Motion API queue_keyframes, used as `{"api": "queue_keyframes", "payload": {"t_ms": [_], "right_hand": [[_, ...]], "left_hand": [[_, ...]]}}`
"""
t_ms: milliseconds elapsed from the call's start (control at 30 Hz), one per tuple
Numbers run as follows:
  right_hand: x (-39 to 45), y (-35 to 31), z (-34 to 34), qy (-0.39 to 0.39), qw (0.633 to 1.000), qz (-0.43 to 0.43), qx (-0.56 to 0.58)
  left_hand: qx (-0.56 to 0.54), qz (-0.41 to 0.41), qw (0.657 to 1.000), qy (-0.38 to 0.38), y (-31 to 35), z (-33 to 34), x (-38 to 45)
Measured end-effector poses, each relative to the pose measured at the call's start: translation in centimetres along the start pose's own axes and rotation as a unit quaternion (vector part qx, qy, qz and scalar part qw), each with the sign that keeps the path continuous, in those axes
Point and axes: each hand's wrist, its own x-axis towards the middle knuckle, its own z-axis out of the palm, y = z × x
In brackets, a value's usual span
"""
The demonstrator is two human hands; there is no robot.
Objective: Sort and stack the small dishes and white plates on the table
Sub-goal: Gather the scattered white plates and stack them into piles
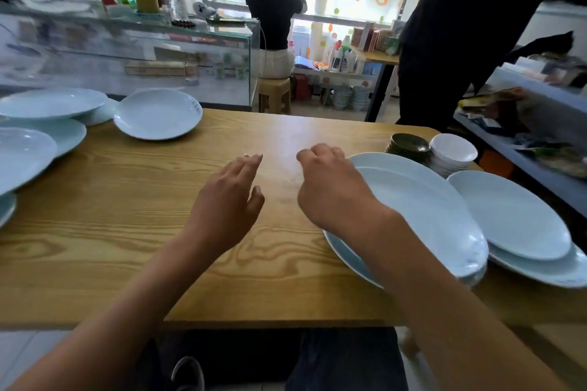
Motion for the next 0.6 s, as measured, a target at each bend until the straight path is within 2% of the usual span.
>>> {"api": "queue_keyframes", "payload": {"t_ms": [100,200,333,433,600], "right_hand": [[1.4,-3.3,3.5,-0.047,0.997,-0.059,-0.031],[4.0,-5.5,7.4,-0.102,0.993,-0.06,-0.023],[7.6,-6.8,12.7,-0.105,0.994,-0.012,-0.01],[10.8,-7.7,15.3,-0.07,0.997,-0.01,-0.015],[16.3,-9.1,17.3,-0.081,0.996,-0.013,0.03]], "left_hand": [[0.092,-0.044,0.995,0.007,-3.6,0.4,0.1],[0.185,-0.073,0.98,-0.024,-7.8,1.1,0.6],[0.194,-0.137,0.971,-0.023,-12.0,1.4,2.7],[0.189,-0.178,0.965,-0.032,-15.4,1.9,5.5],[0.199,-0.25,0.947,-0.041,-19.2,3.1,10.2]]}}
